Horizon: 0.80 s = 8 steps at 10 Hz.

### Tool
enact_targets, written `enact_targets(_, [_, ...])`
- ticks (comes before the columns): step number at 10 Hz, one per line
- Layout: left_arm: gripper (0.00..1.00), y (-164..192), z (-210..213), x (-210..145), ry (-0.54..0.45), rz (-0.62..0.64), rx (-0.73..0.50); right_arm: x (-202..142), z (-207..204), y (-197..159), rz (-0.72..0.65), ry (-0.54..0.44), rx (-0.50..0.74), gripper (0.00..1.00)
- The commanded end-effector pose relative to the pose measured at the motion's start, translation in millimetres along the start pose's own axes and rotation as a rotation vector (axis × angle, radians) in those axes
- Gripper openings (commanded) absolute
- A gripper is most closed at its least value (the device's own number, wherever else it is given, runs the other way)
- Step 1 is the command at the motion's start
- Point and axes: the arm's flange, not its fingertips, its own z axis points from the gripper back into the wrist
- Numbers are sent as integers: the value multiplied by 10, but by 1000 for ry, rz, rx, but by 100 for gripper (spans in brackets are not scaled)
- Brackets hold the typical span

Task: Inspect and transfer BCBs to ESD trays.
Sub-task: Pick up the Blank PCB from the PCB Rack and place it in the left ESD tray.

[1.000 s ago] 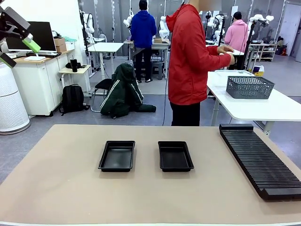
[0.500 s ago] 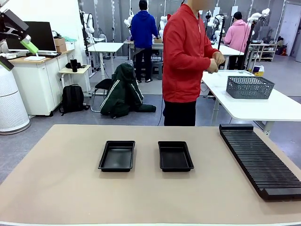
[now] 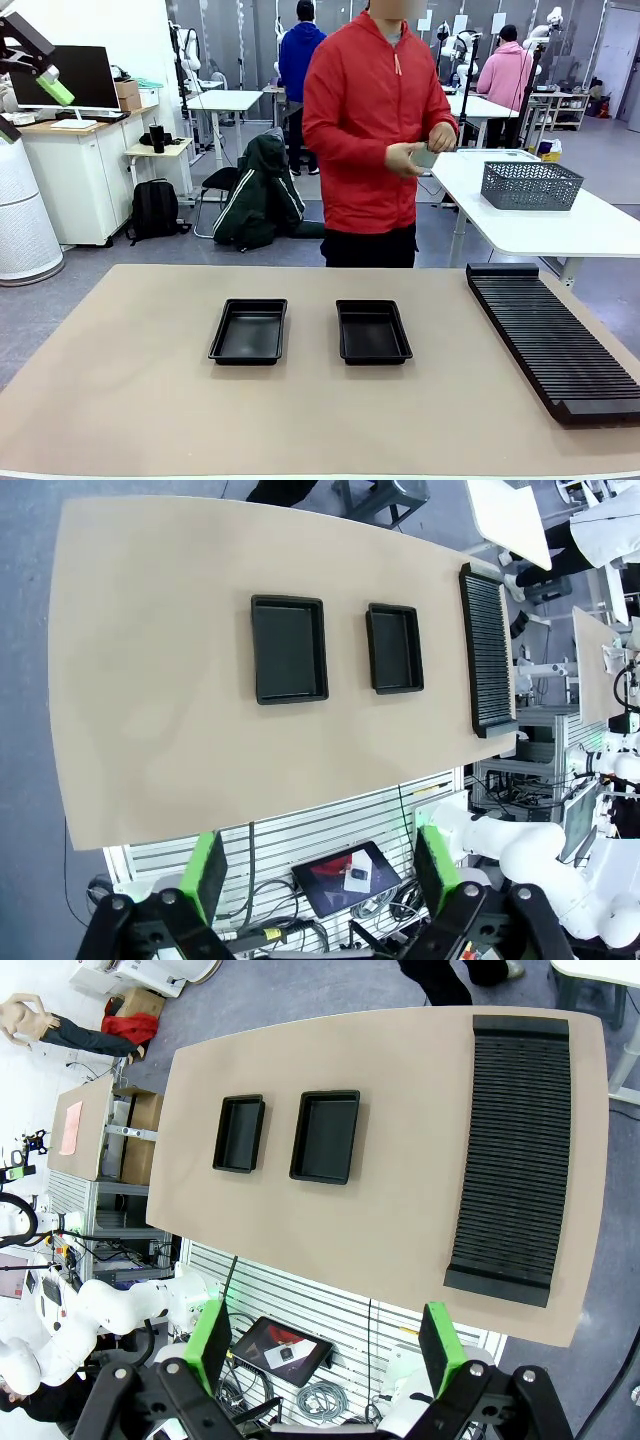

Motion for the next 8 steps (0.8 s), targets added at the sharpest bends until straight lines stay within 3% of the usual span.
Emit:
enact_targets(1, [100, -32, 67, 5, 9, 11, 25, -16, -1, 20, 9, 1, 8, 100])
enact_targets(8, [100, -87, 153, 168, 12, -16, 39, -16, -1, 20, 9, 1, 8, 100])
